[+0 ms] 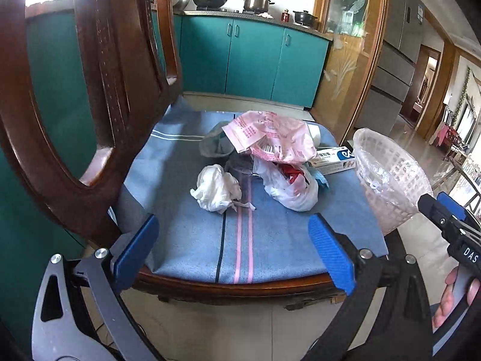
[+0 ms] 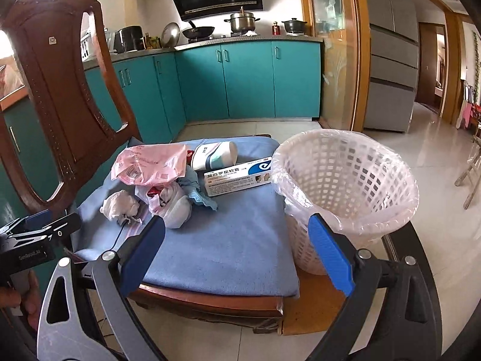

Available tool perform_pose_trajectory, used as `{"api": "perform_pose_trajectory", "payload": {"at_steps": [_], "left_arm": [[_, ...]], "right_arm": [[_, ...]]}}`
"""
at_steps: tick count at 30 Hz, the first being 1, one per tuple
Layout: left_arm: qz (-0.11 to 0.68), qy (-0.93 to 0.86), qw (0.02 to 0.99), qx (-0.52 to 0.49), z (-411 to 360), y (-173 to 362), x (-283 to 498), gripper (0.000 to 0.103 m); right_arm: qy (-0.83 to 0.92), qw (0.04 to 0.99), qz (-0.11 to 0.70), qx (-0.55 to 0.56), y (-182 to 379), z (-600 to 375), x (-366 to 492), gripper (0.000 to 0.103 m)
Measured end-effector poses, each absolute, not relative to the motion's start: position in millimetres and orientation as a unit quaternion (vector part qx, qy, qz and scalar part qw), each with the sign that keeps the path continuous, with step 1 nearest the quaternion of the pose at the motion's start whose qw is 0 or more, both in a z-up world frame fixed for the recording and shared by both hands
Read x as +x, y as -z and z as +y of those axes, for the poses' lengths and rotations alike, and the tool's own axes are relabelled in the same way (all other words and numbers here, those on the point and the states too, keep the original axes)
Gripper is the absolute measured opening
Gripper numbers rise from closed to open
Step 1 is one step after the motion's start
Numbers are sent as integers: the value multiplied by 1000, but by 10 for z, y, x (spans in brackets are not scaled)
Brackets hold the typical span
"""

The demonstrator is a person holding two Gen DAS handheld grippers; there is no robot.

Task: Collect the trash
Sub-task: 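Move both grippers back over the remaining trash on the cushion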

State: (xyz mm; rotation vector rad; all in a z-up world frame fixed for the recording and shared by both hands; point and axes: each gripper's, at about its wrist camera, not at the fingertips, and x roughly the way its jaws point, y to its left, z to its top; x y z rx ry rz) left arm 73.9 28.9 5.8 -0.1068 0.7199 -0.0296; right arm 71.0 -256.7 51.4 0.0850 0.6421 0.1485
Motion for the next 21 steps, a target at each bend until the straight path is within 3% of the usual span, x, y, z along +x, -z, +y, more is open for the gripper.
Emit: {"api": "perform_pose_trajectory", "payload": {"at_steps": [21], "left_arm": [[364,15,930,-41,204,20,804,99]], "right_arm": [[-80,942,323,43,-446,-2567,729,94]]}}
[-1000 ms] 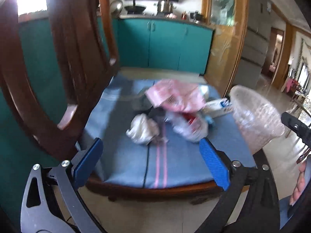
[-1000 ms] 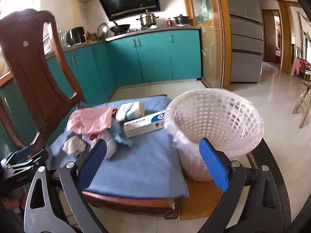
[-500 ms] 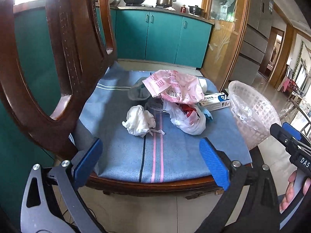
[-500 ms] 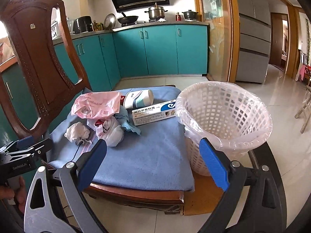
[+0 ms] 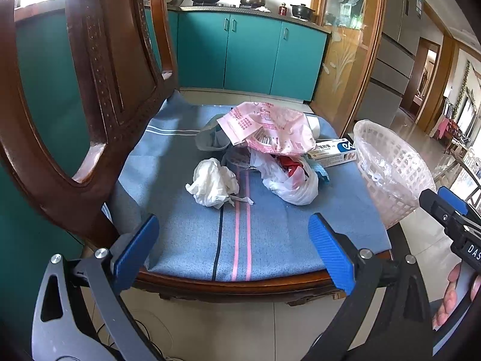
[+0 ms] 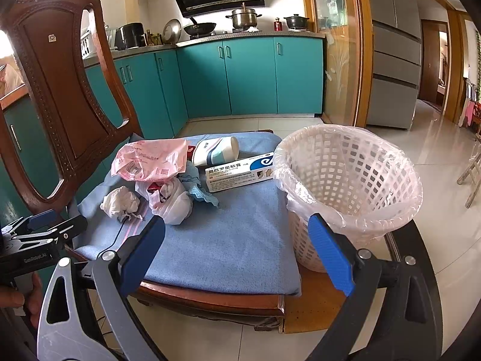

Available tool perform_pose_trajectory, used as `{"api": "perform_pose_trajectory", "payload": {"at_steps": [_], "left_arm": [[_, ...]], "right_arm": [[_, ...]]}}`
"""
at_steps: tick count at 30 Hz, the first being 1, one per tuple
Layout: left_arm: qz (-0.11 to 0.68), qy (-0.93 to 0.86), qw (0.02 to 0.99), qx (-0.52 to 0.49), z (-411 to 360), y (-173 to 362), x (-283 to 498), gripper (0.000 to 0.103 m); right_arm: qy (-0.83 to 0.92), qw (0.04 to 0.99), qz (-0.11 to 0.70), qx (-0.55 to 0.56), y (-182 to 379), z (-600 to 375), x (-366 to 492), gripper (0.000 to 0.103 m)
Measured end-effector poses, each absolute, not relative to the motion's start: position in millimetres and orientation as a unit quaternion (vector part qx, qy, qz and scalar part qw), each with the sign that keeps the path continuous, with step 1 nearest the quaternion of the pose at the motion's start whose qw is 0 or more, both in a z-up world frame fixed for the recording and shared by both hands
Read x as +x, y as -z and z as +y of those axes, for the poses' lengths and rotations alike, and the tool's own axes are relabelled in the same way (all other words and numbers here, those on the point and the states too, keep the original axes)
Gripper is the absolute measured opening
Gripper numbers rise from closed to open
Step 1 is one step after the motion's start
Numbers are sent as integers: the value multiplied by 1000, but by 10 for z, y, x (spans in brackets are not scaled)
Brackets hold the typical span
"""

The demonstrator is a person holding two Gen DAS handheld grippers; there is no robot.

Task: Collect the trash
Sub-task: 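Move both grippers back over the remaining trash on the cushion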

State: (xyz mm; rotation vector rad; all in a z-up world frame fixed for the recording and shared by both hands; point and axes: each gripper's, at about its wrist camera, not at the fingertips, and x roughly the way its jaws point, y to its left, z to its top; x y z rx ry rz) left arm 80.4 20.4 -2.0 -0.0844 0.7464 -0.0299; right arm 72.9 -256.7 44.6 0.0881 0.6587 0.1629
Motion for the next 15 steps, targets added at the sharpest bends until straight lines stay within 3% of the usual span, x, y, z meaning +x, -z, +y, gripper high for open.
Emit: {"api": "perform_pose_trajectory", "payload": {"at_steps": [15], "left_arm": [[373,14,927,-38,185,86,859,99]], "right_arm": [[-86,941,326,38,-420,-2546,726,94]]}}
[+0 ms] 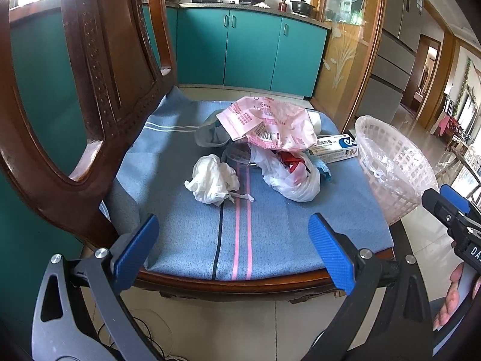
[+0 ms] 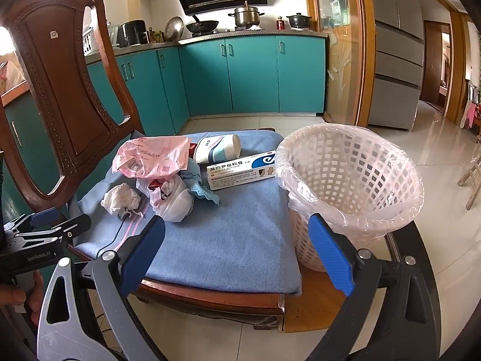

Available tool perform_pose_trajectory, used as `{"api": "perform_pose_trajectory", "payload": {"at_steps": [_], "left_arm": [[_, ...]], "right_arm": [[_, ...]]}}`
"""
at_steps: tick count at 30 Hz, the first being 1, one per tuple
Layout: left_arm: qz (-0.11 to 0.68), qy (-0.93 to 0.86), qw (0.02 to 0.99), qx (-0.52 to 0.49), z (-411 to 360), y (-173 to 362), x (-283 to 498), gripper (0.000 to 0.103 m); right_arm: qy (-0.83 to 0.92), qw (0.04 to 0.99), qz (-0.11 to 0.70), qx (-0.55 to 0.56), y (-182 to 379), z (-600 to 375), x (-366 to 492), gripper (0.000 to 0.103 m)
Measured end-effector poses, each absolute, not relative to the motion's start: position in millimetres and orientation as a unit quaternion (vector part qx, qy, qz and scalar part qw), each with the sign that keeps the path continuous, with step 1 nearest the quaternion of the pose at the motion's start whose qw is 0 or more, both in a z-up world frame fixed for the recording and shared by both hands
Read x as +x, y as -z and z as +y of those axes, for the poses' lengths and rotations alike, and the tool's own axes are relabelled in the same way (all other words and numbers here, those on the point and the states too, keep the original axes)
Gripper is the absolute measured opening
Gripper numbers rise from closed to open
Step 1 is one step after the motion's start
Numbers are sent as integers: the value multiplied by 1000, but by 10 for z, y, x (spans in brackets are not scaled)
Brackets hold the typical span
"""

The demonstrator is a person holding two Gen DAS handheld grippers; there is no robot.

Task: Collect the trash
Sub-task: 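Move both grippers back over the remaining trash on the cushion, then grasp the white tissue with the left gripper while the right gripper grasps the blue cloth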

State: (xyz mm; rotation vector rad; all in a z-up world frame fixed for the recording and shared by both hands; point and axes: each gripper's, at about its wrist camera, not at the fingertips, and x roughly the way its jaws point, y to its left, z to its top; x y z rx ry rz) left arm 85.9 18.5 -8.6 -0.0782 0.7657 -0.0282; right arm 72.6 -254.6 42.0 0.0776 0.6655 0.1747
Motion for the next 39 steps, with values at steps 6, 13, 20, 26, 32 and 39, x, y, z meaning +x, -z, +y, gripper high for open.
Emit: {"api": "perform_pose_trajectory", "payload": {"at_steps": [6,13,20,26,32,39], "left_arm": [[389,3,921,-21,163,177,1083,99],[416,-9,909,-5,196,353,1490,95],[452,-16,892,-15,320,564,1906,83],[468,-14,884,-13,364,687,2109,63],[464,-7,885,-29,430,640,2089,29],[381,-8,922,-72,583,86,1600,28]], "right_arm": [[-97,936,339,23,-369,-2478,791,94],[-115,924,362,-52,-240,-2253,1099,92],[-149,894,409,-103,28,-1963,1607,74],[-156,875,441,-126,325,-1803,2053,54],[-209,861,454,-97,399,-1707,2200,11],[-224,891,391,-51,-137,-1815,1869,2]]}}
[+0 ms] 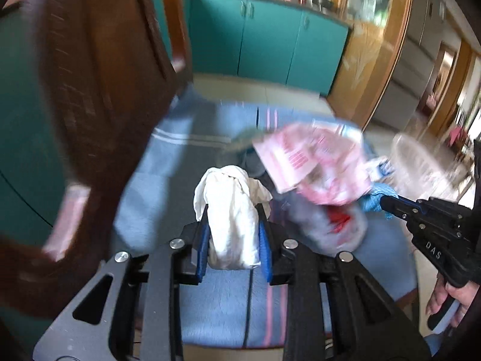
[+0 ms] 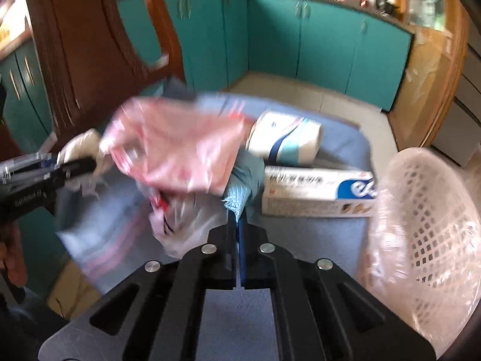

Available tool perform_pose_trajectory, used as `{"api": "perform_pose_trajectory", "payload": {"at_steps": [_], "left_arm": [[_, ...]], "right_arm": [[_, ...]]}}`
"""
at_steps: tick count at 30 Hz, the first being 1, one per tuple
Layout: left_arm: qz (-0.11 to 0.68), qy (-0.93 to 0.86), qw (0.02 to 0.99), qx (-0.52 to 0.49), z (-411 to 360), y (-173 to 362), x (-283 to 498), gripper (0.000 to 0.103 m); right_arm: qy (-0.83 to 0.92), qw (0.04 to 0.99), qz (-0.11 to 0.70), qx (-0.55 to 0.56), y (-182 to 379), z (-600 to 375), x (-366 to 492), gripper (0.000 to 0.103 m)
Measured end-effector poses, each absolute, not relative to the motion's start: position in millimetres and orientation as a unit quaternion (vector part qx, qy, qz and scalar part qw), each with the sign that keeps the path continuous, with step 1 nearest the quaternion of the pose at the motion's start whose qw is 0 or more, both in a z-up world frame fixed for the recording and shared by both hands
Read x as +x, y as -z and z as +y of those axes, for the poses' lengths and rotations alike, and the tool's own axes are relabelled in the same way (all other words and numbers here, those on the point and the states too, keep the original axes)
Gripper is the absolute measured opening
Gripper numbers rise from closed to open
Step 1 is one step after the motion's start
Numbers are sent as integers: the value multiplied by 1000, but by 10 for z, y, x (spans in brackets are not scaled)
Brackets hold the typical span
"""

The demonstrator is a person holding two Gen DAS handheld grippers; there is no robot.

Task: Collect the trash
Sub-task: 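Grasp the white tissue with the left gripper while the right gripper grasps the blue cloth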

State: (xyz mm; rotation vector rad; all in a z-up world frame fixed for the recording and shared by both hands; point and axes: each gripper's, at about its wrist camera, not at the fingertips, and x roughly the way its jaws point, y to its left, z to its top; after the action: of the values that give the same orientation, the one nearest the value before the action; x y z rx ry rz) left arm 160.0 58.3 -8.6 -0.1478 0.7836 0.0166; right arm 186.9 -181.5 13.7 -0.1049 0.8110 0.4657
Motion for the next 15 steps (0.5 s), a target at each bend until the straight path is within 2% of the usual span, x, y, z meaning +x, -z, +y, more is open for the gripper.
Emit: {"api": "perform_pose_trajectory", "payload": {"at_steps": [7,15], "left_arm": [[288,-2,955,-72,518,-327,1165,28],[275,17,960,-59,352,-430,1029,29]], "right_arm": [[-226,931,284,43,-758,-2200,1388,2],[-218,933,276,84,-784,-2410,1196,2]]}}
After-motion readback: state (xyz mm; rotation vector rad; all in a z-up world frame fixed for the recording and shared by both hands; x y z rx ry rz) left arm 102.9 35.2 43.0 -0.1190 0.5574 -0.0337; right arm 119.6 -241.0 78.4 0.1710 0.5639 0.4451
